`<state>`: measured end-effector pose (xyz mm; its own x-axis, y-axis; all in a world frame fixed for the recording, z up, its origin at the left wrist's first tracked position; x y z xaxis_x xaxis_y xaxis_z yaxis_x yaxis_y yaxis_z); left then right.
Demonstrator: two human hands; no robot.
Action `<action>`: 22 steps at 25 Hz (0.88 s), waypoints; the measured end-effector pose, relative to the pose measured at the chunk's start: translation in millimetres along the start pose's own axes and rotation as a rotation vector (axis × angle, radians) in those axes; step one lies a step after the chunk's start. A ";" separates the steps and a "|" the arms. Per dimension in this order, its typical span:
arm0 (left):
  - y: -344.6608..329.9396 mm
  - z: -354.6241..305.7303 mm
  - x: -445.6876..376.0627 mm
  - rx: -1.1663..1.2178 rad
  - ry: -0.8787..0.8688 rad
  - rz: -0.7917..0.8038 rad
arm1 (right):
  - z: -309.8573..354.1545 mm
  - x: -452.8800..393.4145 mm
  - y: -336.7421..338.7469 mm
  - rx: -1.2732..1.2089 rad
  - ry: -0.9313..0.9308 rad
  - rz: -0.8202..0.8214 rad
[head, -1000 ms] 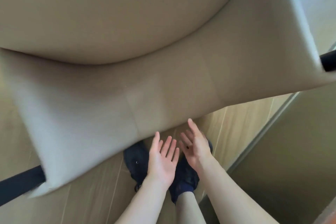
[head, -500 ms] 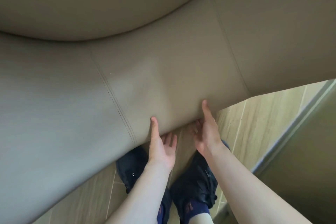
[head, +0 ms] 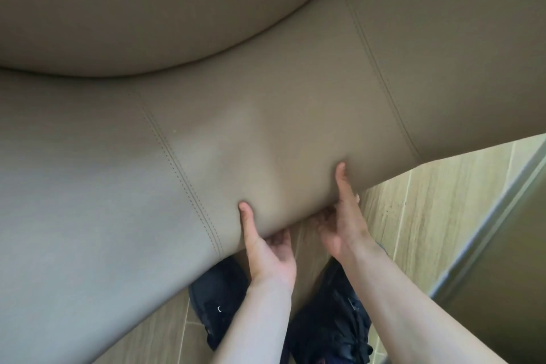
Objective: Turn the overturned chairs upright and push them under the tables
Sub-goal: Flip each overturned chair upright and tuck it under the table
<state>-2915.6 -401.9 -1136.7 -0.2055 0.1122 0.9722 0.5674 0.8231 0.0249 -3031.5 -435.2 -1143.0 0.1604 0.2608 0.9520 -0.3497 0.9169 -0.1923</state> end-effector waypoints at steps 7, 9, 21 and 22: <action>7.3 -19.1 28.6 -0.020 0.008 -0.026 | 11.8 21.9 -12.9 -0.004 0.024 0.031; 5.1 -29.3 45.3 -0.019 0.025 -0.034 | 15.6 37.0 -17.8 0.074 0.010 0.038; -20.3 -117.4 203.4 -0.091 0.103 -0.100 | 62.0 192.7 -101.1 0.299 0.044 -0.113; -22.6 -126.0 215.1 -0.095 0.109 -0.106 | 63.7 205.4 -109.9 0.330 0.062 -0.130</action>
<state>-2872.2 -466.6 -898.8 -0.1836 -0.0381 0.9823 0.6210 0.7701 0.1459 -3019.0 -501.6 -911.1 0.2753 0.1751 0.9453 -0.5999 0.7997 0.0265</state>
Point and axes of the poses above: each hand's wrist, its own x-axis away from the middle knuckle, its own y-axis out of the back of the hand, z = x × y, the point moved 3 cm from there along -x, towards the middle knuckle, and after that the axes turned 13 degrees about -x, right-handed, at the moved point
